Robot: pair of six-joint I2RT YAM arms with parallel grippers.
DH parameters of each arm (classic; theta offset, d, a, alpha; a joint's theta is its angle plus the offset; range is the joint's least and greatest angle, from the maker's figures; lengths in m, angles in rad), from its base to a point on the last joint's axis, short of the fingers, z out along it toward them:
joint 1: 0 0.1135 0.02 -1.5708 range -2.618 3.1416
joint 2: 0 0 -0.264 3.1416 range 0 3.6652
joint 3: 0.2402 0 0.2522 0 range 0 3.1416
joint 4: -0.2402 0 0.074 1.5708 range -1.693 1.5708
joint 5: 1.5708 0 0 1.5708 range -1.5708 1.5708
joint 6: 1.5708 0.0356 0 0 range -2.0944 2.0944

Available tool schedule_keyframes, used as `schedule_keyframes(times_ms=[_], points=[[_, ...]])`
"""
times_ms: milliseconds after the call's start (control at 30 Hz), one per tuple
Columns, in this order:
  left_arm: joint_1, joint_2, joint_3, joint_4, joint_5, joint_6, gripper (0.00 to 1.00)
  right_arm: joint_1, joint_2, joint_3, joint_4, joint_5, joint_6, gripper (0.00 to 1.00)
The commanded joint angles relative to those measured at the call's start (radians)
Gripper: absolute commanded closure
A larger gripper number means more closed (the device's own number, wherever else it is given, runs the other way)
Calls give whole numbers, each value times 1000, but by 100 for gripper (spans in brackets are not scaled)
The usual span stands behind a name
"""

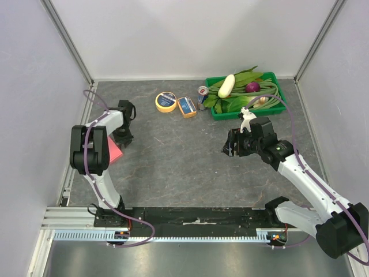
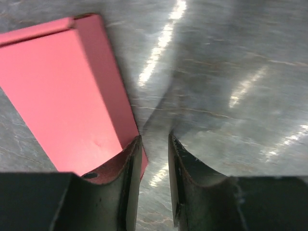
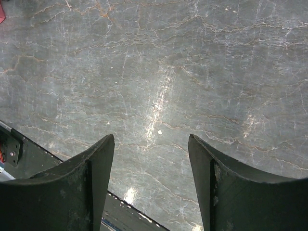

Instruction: Fold the paper box

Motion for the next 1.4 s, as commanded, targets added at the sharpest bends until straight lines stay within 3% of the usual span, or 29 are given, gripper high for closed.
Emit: schedule_keyframes(times_ms=[0,267,1367], points=[[138,-68,-105,25,83,-71,65,0,-17,11,30,-17,0,30],[260,-157,-157,24,41,-81,65,0,6,19,32,-49,0,30],[348,-105,-81,62,64,-54,64,0,-2,6,19,-37,-15,30]])
